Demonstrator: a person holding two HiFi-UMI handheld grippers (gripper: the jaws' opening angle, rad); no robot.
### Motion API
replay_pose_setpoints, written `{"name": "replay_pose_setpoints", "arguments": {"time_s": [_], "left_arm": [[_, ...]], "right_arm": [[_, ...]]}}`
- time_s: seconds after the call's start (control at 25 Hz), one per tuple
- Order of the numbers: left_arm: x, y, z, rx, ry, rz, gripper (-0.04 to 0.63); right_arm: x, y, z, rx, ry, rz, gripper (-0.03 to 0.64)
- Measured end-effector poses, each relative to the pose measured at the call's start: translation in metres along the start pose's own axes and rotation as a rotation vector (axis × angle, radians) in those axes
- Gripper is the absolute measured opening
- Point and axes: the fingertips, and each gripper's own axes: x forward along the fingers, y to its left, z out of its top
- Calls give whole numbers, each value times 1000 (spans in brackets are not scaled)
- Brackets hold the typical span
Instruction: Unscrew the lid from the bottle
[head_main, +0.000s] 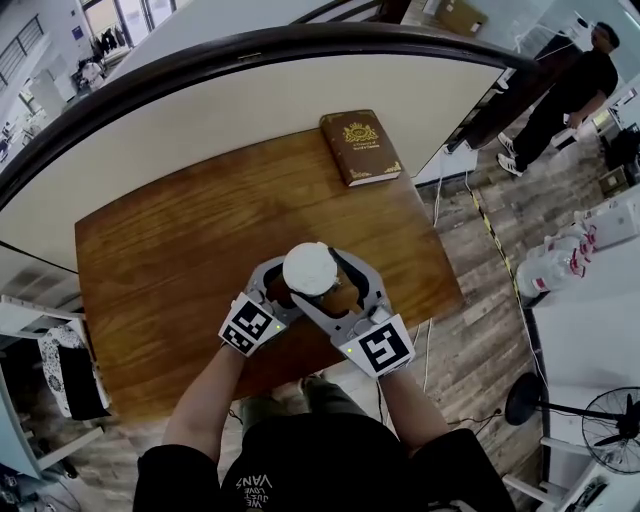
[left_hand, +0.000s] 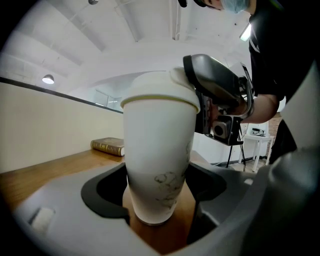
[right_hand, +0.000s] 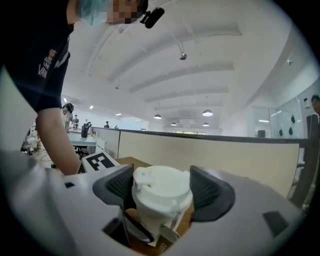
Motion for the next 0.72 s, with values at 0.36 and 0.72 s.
{"name": "replay_pose_setpoints", "arguments": {"time_s": [0.36,0.72], "left_arm": [[1,1,2,6,-11,3,362],[2,1,2,5,-13,13,362]], "right_arm": [[-12,-8,-5,12,8,78,326],[-20,-14,-6,15,3,148,325]]}}
